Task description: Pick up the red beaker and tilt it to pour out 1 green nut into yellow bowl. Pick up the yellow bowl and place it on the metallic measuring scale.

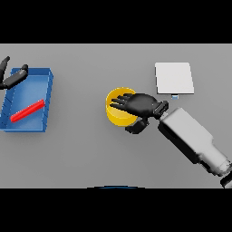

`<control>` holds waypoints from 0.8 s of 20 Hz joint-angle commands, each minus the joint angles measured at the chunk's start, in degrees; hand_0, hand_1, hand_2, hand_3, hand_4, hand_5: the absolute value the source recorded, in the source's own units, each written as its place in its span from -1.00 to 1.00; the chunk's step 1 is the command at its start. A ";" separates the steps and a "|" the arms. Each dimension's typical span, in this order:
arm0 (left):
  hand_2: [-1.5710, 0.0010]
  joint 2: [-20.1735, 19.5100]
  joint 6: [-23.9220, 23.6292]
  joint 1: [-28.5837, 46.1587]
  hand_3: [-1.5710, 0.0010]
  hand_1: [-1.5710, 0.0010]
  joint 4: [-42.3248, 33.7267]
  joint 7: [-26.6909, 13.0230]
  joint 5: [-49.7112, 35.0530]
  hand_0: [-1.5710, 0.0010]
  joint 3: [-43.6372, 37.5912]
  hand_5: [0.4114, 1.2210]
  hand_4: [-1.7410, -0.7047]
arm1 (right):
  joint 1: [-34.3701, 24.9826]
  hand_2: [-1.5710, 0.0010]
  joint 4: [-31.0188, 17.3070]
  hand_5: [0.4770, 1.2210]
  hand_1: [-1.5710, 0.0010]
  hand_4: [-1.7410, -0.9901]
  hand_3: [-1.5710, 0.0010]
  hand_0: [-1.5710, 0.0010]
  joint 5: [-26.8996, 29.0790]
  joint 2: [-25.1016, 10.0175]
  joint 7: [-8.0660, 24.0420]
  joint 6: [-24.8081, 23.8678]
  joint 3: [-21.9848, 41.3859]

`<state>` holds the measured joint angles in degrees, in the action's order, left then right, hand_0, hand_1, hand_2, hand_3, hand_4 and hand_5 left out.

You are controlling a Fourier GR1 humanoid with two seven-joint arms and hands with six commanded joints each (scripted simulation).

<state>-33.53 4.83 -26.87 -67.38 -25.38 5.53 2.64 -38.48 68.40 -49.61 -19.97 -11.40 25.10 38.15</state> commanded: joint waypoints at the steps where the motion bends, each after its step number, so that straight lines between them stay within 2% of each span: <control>1: 1.00 -0.38 0.42 0.34 1.00 1.00 -0.47 0.59 -0.27 1.00 -0.13 -0.27 0.81 | -0.18 1.00 -1.27 -0.47 1.00 0.50 1.00 1.00 -0.23 0.27 -0.76 0.10 0.59; 6: 1.00 -0.42 0.16 0.43 1.00 1.00 -0.35 0.44 0.14 1.00 -0.02 -0.26 0.84 | -1.28 1.00 -5.46 -0.38 1.00 0.45 0.97 1.00 -0.86 1.90 -0.58 0.45 1.65; 8: 1.00 -0.35 0.38 0.33 1.00 1.00 -0.09 0.44 0.25 1.00 0.20 -0.25 0.84 | -1.79 0.95 -6.57 -0.21 0.98 0.35 0.90 1.00 -1.04 2.45 0.28 0.40 1.64; 9: 1.00 -0.49 0.29 0.48 1.00 1.00 -0.29 0.87 0.28 1.00 0.13 -0.26 0.83 | -1.64 0.89 -6.40 -0.11 0.92 0.28 0.83 0.94 -1.22 2.50 0.08 0.02 1.82; 10: 1.00 -0.05 0.35 -0.31 1.00 1.00 0.46 0.58 0.49 1.00 0.43 -0.26 0.83 | -1.61 0.76 -6.82 0.11 0.77 0.15 0.73 0.75 -1.15 2.21 -1.76 -0.74 1.84; 11: 1.00 -0.18 0.38 -0.11 1.00 1.00 0.47 0.95 0.48 1.00 0.36 -0.26 0.84 | -1.68 0.55 -6.99 0.29 0.48 0.01 0.59 0.42 -1.30 2.11 -2.84 -0.95 1.92; 12: 1.00 -0.47 0.58 0.16 1.00 1.00 0.35 1.34 0.21 1.00 0.10 -0.26 0.84 | -1.86 0.24 -6.55 0.43 0.19 -0.19 0.27 0.14 -1.08 2.10 -2.66 -0.52 1.80; 13: 1.00 -0.30 0.42 0.68 1.00 1.00 0.02 1.94 0.10 1.00 0.09 -0.26 0.84 | -2.47 -0.01 -6.83 0.55 -0.05 -0.34 0.13 -0.09 -0.94 2.05 -2.50 -0.41 1.41; 15: 1.00 0.03 0.31 -0.01 1.00 1.00 0.94 1.70 0.51 1.00 0.37 -0.27 0.84 | -1.51 -0.36 -5.05 0.71 -0.39 -0.57 -0.12 -0.42 -0.91 1.21 -2.99 0.37 2.09; 16: 1.00 -0.26 0.46 -0.19 1.00 1.00 0.89 1.45 0.59 1.00 0.34 -0.27 0.84 | -1.98 -0.44 -5.33 0.77 -0.51 -0.65 -0.23 -0.53 -0.62 1.31 -3.26 0.86 1.95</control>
<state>-33.80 5.27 -27.07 -66.48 -23.94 6.14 2.98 -40.48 63.09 -50.17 -18.65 -14.88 25.97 40.10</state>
